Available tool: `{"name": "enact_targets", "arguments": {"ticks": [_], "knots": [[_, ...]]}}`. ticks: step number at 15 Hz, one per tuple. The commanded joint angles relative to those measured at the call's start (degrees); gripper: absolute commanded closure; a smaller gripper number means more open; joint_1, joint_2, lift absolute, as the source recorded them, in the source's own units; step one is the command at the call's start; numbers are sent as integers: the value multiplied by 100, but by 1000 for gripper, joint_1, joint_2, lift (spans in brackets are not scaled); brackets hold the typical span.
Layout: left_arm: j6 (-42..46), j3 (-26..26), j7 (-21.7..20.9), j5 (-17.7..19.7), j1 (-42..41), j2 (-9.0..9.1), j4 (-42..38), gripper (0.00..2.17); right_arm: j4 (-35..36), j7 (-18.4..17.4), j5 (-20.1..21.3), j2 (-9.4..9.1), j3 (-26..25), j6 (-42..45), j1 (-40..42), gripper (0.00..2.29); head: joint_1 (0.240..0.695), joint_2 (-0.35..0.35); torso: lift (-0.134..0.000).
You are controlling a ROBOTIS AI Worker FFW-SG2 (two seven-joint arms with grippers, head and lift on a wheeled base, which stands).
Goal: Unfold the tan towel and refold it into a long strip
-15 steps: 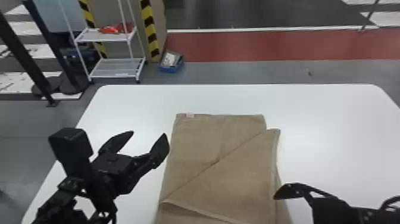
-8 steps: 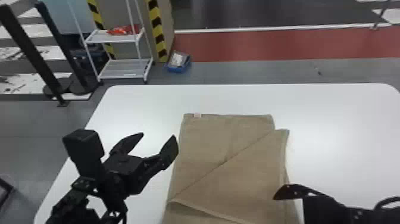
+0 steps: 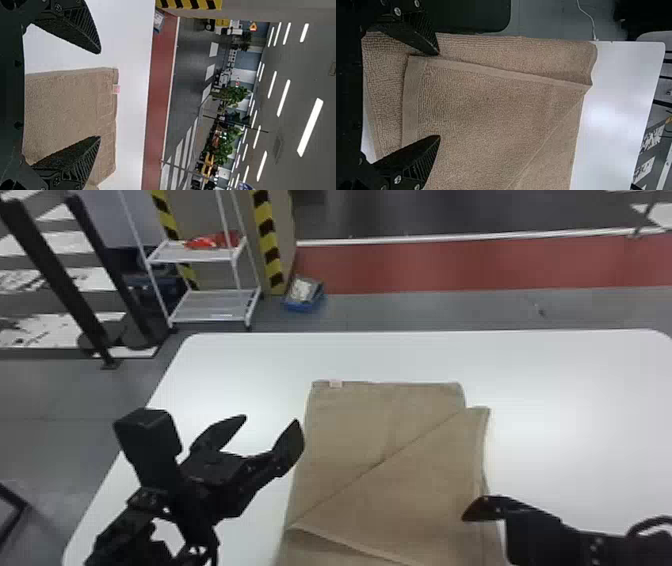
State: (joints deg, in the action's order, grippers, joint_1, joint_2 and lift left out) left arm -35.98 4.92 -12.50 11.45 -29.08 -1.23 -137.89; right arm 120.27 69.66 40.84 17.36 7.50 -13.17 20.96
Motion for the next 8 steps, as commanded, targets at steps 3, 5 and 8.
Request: {"name": "enact_targets", "arguments": {"ticks": [3,5,8], "knots": [[-2,-9,2,-3,-1,0,26,120,-12,-242,-14,-40,-56,-156,-57,151,695,101,-123],[-2,-9,-7,-3,-1,-9,17,120,-3,-303,-85,-66,-82,-173,-75,205,695,95,-123],[-2,-9,-7,-3,-1,-18,17,120,23,-277,-111,-84,-117,-138,-75,383,695,91,-123]]}}
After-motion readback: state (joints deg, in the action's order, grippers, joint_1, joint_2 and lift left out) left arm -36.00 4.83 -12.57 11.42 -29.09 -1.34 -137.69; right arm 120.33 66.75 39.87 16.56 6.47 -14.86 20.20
